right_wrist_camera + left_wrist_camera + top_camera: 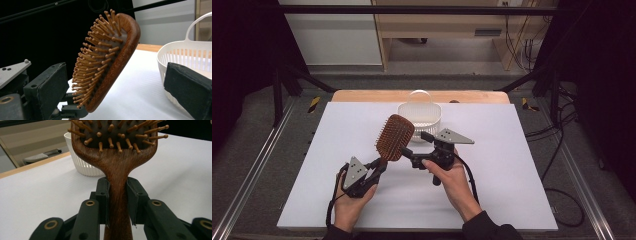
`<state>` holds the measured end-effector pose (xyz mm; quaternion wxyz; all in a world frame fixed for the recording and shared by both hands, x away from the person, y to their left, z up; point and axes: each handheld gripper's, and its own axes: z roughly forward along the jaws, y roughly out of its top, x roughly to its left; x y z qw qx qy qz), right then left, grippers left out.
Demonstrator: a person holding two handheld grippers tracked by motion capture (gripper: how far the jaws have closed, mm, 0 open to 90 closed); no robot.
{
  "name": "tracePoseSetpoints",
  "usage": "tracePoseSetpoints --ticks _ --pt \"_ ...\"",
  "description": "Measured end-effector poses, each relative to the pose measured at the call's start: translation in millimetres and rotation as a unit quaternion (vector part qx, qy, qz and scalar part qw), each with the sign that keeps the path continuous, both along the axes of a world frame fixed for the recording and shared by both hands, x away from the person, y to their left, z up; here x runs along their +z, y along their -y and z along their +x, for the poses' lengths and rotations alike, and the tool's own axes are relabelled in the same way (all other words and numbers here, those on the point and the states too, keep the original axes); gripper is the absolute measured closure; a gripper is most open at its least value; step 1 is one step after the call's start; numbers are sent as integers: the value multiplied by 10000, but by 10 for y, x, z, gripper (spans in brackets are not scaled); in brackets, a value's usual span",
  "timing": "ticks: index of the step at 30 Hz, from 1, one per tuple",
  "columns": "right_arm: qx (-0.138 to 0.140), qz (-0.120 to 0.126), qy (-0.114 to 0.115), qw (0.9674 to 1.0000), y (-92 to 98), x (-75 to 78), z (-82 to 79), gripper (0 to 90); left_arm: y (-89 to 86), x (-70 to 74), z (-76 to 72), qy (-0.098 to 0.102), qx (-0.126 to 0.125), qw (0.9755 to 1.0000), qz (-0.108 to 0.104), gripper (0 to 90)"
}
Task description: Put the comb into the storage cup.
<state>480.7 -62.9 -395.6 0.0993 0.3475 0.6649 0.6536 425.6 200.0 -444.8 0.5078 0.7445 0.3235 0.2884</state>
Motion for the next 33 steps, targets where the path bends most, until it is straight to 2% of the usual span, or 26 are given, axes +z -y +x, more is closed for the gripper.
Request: tracePoseSetpoints --ticks 24,33 --pt "130 56 -100 9998 -117 62 85 76 29 3 -27 101 -79 9999 8 725" --pt "165 133 -110 9997 -125 121 102 118 49 1 -34 135 -138 9998 10 725"
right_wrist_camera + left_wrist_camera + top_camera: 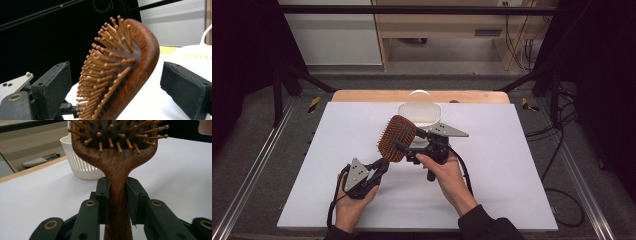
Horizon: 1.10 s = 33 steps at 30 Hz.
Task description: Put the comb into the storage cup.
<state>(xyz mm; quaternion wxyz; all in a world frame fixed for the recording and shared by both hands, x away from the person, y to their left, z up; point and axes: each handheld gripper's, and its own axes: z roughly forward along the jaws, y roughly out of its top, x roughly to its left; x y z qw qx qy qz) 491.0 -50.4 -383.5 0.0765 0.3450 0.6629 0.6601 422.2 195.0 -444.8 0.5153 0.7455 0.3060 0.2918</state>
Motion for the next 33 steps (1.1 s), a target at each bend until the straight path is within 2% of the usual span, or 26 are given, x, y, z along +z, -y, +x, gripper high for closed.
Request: tracePoseSetpoints --ticks 13,17,22,27,30,33 --pt "98 331 -214 9992 -17 41 82 265 30 9 -24 98 -132 9999 23 725" --pt "194 387 -247 9988 -23 37 80 344 34 -3 -12 74 -173 9998 63 725" --pt "237 578 -374 9973 -38 33 89 390 11 -15 0 50 -176 9998 -21 725" --pt "252 655 -329 9970 -77 55 65 409 -4 -17 4 29 -140 9999 -95 726" --pt "228 592 -255 9977 -101 80 38 420 -12 -12 -3 45 -128 9999 -94 726" --pt "260 667 -264 9971 -117 102 24 450 -13 -10 -1 49 -126 9998 -120 726"
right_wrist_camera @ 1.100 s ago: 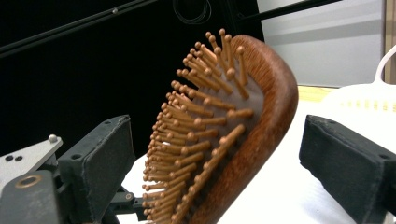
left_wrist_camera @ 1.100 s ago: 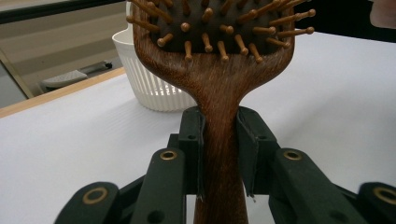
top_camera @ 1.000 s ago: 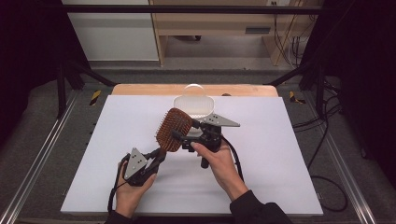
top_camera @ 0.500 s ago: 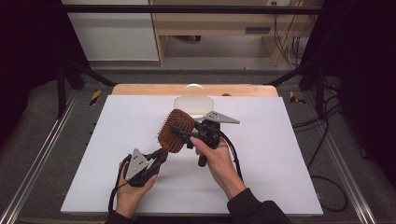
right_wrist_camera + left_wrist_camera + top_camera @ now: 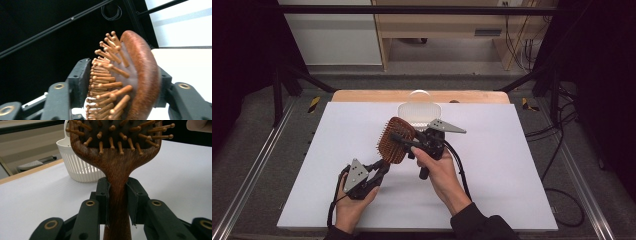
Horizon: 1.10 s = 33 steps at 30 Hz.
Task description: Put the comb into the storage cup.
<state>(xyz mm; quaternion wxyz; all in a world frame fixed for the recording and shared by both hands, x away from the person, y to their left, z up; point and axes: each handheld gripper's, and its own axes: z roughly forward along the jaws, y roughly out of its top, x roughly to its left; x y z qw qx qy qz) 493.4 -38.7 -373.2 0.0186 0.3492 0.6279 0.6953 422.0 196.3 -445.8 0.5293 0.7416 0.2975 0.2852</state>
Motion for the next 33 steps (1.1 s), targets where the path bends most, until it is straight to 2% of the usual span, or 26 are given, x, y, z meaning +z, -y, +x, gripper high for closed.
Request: tracePoseSetpoints --ticks 5,17,25,28,30,33 --pt "50 -5 -7 10000 -15 22 -3 480 -10 -6 7 8 22 10000 -3 726" --pt "-72 -258 62 9996 -115 77 -17 517 -33 -32 31 -48 95 9999 -100 724" --pt "-128 -245 -2 9996 -153 100 -1 518 -59 -33 36 -41 189 9996 -222 713" --pt "-266 -306 20 9992 -136 125 11 517 -89 -32 43 -52 260 9991 -327 627" --pt "-353 -214 -30 9991 -82 143 51 517 -117 -32 47 -28 295 9989 -369 586" --pt "-515 -197 21 9985 -16 187 89 515 -176 -30 48 40 386 9980 -507 506"
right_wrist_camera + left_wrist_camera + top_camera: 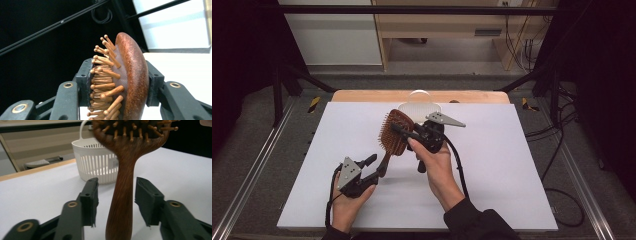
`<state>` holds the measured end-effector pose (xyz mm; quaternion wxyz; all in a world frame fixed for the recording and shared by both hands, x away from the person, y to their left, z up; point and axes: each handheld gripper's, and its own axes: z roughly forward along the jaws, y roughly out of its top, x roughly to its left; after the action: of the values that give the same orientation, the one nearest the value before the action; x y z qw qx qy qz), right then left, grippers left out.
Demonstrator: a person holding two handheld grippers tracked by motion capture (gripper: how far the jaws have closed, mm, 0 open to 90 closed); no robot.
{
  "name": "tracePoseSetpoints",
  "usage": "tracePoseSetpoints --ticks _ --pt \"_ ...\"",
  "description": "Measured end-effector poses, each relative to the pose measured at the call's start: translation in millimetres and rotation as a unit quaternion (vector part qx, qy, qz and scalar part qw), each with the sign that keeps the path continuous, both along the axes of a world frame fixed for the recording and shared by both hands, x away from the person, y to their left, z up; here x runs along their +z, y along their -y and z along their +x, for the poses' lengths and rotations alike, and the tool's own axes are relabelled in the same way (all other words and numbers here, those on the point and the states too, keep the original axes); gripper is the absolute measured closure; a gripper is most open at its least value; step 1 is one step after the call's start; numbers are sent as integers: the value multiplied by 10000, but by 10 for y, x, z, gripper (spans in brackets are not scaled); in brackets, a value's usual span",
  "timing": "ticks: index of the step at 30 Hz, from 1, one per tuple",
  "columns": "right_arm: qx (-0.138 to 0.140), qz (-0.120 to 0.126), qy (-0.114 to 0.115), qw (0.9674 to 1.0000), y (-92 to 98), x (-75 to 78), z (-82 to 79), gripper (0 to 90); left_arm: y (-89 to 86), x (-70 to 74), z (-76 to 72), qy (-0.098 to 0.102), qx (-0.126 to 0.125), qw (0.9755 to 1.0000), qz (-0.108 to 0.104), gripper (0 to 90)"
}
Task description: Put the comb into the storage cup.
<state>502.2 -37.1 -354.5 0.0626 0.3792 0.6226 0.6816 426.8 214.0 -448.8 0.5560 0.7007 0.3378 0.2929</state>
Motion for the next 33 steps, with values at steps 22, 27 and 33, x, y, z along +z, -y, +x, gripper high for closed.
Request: tracePoseSetpoints --ticks 22,27,33 --pt "-755 160 211 9968 150 234 169 511 -654 -151 -106 -351 1448 9881 -367 90" --pt "-872 193 272 9956 163 280 187 511 -682 -168 -90 -323 1523 9872 -335 89" --pt "-969 228 300 9946 172 352 231 510 -705 -179 -83 -323 1553 9867 -344 89"
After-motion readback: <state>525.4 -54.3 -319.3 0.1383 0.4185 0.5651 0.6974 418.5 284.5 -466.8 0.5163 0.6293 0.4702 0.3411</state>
